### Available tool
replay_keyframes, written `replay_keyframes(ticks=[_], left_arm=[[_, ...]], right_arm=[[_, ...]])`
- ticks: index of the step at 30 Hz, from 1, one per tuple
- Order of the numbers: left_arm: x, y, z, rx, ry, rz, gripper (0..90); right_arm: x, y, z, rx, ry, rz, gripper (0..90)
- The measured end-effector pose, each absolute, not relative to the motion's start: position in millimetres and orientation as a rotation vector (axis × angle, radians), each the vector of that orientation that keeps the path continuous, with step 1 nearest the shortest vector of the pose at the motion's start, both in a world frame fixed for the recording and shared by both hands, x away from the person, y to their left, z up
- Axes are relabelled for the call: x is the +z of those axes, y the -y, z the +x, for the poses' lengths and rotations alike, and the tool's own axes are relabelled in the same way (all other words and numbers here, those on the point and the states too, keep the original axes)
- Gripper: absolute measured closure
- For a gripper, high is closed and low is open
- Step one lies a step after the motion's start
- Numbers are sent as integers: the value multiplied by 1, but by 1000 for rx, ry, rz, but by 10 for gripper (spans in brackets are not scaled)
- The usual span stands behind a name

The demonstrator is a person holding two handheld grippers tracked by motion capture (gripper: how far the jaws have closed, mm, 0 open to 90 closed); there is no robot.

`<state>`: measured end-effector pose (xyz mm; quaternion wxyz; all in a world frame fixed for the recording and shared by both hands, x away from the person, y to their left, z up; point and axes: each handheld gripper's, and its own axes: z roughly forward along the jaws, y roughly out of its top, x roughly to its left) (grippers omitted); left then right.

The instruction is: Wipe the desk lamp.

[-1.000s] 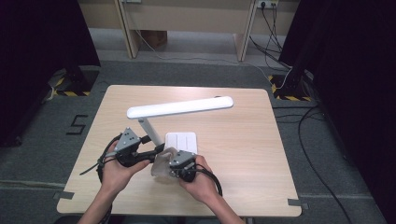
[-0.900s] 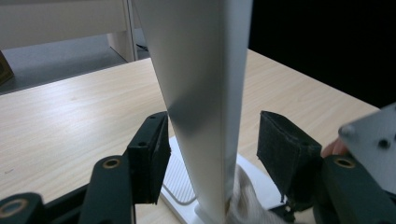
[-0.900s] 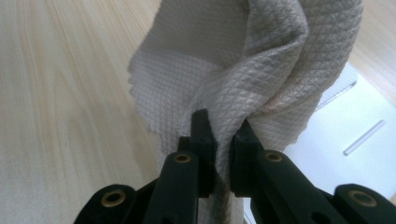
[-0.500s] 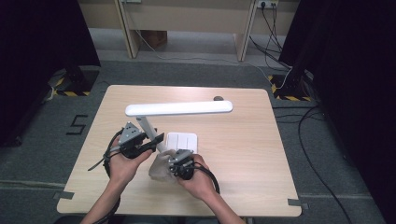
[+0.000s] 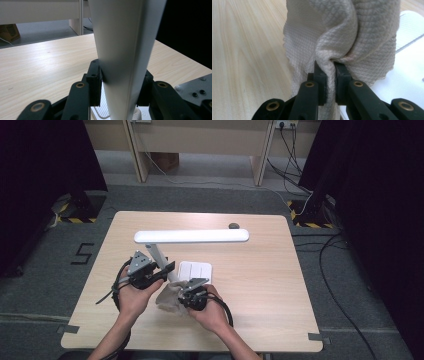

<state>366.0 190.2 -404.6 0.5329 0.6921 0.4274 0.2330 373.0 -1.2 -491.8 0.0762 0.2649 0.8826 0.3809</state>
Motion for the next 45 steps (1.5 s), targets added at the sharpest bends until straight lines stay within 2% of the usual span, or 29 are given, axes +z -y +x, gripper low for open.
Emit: replay_keyframes(ticks=[9, 29, 45], left_arm=[[-405, -189, 365, 562, -1030, 1646, 642], [-404, -188, 366, 575, -1042, 1650, 647], [-405, -188, 366, 577, -1043, 1645, 647]], right_arm=[[-478, -2, 365, 1107, -2545, 735, 837], [-491, 10, 369, 999, -2550, 747, 842], [-490, 51, 376, 950, -2523, 865, 842]])
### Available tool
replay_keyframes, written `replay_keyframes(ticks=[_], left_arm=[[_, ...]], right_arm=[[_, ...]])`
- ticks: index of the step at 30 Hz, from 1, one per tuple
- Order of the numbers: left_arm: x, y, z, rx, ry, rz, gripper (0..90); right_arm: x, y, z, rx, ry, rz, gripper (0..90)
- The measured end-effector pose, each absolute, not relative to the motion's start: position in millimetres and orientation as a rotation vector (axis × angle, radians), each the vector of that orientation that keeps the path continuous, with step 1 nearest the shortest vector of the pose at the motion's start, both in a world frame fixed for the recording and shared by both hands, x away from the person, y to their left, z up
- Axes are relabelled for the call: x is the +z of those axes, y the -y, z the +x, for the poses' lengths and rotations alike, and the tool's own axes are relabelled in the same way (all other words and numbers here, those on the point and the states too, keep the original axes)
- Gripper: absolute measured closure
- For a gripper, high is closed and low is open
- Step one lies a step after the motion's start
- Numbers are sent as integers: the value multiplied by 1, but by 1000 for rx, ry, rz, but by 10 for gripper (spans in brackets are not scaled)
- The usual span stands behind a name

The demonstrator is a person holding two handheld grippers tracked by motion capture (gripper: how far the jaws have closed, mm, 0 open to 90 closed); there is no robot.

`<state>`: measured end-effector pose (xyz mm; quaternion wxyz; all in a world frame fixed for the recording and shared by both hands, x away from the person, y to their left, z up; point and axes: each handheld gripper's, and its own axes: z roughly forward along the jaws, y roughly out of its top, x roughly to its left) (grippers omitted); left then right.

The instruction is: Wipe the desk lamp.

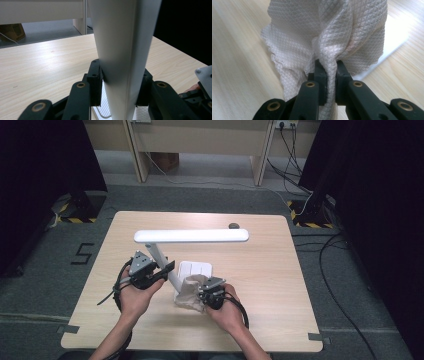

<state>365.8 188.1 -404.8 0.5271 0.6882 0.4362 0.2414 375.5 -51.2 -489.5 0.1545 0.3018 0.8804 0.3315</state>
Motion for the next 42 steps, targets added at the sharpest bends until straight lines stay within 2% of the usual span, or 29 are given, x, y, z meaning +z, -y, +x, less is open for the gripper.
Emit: replay_keyframes(ticks=[13, 20, 27, 42], left_arm=[[-407, -188, 365, 585, -1042, 1644, 644], [-407, -187, 365, 588, -1041, 1652, 641], [-409, -186, 365, 587, -1040, 1661, 639], [-411, -184, 366, 598, -1041, 1669, 640]], right_arm=[[-483, 73, 382, 846, -2469, 945, 839], [-465, 43, 390, 951, -2425, 904, 837], [-485, 12, 396, 932, -2500, 875, 837], [-488, 28, 400, 897, -2473, 918, 840]])
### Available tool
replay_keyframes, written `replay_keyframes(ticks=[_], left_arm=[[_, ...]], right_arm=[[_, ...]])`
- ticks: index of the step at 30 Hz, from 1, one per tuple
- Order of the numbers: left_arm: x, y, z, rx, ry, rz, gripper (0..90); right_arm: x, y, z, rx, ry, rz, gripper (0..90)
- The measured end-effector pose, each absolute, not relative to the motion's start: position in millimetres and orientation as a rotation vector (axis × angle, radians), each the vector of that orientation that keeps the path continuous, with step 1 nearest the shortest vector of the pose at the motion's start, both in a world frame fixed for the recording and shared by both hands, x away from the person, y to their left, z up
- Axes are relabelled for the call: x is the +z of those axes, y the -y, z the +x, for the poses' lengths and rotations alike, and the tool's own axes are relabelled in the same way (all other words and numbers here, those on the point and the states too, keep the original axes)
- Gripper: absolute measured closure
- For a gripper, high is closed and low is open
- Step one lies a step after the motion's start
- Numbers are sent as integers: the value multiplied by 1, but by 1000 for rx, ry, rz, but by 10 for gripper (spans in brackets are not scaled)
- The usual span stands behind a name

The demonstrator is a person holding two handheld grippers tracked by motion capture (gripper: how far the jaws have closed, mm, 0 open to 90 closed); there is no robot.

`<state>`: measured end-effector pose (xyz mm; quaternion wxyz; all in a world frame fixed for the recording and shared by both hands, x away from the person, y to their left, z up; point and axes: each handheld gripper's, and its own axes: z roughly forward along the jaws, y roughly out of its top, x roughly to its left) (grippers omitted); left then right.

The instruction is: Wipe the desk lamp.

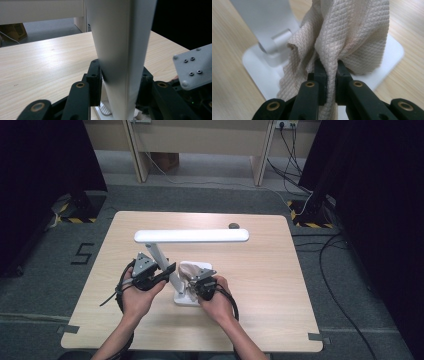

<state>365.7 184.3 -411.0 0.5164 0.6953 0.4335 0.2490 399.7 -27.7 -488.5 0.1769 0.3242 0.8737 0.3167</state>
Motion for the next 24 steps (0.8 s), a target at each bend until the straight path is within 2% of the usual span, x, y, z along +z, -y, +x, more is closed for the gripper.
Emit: replay_keyframes(ticks=[18, 24], left_arm=[[-413, -185, 365, 581, -1048, 1663, 632], [-417, -185, 364, 569, -1054, 1665, 609]], right_arm=[[-496, 71, 399, 798, -2448, 1013, 840], [-478, 70, 405, 905, -2426, 1004, 838]])
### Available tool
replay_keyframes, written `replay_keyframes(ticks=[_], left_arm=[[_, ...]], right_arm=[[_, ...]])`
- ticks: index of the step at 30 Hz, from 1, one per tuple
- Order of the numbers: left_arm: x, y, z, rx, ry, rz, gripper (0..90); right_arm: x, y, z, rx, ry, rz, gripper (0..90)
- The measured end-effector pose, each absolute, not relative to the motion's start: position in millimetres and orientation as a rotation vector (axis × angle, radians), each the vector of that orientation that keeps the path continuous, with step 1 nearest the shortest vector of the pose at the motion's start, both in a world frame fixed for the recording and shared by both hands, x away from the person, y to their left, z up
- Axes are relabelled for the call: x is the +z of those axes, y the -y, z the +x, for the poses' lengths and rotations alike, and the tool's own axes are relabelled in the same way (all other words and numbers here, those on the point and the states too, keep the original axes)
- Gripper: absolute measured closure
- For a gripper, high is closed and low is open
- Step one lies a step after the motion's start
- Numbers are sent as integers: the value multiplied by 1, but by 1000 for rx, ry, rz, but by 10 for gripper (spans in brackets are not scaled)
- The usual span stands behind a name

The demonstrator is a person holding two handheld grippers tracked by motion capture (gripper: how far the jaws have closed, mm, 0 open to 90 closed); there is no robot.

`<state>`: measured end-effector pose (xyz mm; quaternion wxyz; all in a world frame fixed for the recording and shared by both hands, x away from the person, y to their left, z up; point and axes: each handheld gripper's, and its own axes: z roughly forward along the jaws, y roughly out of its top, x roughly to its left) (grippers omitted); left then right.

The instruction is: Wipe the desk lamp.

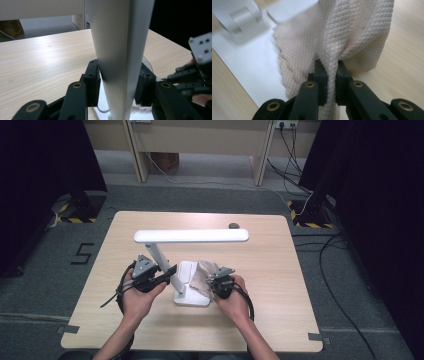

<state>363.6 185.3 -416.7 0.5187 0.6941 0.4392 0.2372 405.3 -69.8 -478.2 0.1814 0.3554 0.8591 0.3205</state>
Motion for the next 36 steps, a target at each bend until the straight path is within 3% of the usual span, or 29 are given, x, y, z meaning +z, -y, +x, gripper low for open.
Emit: replay_keyframes(ticks=[8, 18, 36], left_arm=[[-414, -188, 361, 578, -1052, 1647, 612], [-413, -188, 360, 585, -1044, 1645, 630], [-415, -186, 361, 608, -1042, 1645, 645]], right_arm=[[-459, 38, 427, 1014, -2441, 929, 834], [-464, -3, 440, 969, -2539, 847, 833], [-479, -1, 438, 848, -2553, 840, 836]])
